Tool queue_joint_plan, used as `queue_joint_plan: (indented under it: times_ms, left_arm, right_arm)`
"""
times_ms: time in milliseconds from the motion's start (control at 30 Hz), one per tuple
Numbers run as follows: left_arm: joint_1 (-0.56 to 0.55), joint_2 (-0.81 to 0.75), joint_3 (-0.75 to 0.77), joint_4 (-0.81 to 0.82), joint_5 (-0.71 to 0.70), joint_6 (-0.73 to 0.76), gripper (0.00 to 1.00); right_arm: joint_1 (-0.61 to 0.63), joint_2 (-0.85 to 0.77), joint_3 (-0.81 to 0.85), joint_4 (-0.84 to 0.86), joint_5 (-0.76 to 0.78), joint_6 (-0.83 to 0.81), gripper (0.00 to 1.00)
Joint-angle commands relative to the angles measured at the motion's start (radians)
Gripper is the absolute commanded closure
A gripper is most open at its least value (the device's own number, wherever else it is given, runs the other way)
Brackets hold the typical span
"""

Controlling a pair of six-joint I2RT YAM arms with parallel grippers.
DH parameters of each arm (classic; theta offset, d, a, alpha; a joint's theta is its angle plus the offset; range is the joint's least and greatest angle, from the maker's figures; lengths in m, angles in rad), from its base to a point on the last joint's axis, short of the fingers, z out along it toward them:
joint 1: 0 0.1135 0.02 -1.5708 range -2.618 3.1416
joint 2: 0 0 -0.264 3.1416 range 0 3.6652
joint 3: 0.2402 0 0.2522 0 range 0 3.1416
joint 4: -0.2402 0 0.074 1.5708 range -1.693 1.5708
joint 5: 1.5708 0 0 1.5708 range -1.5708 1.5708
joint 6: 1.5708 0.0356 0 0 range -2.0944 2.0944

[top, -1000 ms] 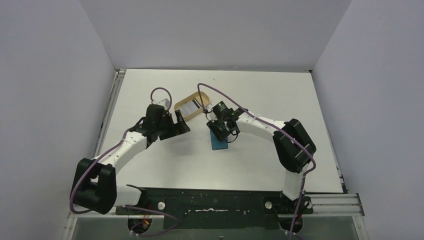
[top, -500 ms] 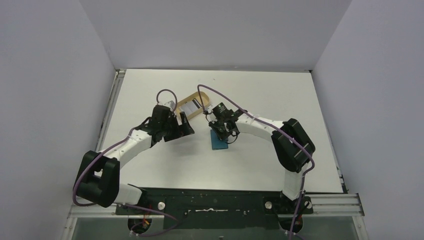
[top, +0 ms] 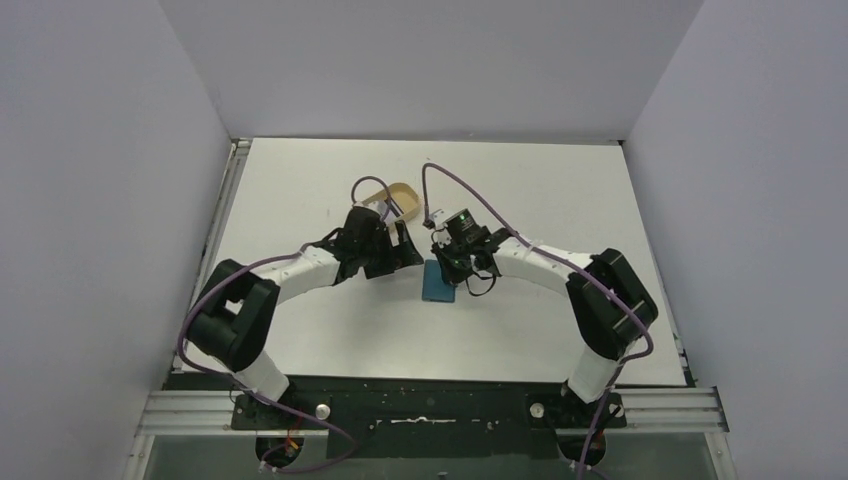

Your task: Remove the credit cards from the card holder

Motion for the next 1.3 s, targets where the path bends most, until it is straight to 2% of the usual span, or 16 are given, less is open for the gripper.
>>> queue_joint_plan:
  times_ms: [0,167,300,533,733,967,1267]
  left_arm:
    - [-0.025,0.062,0.047,0.169,0.001,-0.104,0.15]
    - [-0.065,0.126,0.069,0.191,-0.001,-0.150,0.32]
    - [-0.099,0.161,0.090,0.198,0.002,-0.162,0.36]
    - [-0.121,0.137,0.068,0.197,-0.022,-0.186,0.32]
    - [-0.126,0.075,0.076,0.167,-0.042,-0.157,0.29]
    - [-0.127,0.078,0.078,0.178,-0.027,-0.159,0.28]
    - [-0.159,0.133,0.070,0.200,-0.026,-0.183,0.28]
  right_arm:
    - [-0.029,-0.139,-0.066,0.110,-0.129,0.075,1.00]
    - [-0.055,-0.229,-0.122,0.179,-0.180,0.108,1.00]
    - [-0.085,-0.260,-0.181,0.242,-0.230,0.126,1.00]
    - [-0.172,-0.374,-0.309,0.409,-0.297,0.214,1.00]
    - [-0.266,-0.455,-0.325,0.446,-0.412,0.263,1.00]
    - [-0.318,-0.393,-0.297,0.464,-0.500,0.272,1.00]
    - [-0.357,-0.433,-0.394,0.481,-0.363,0.315,1.00]
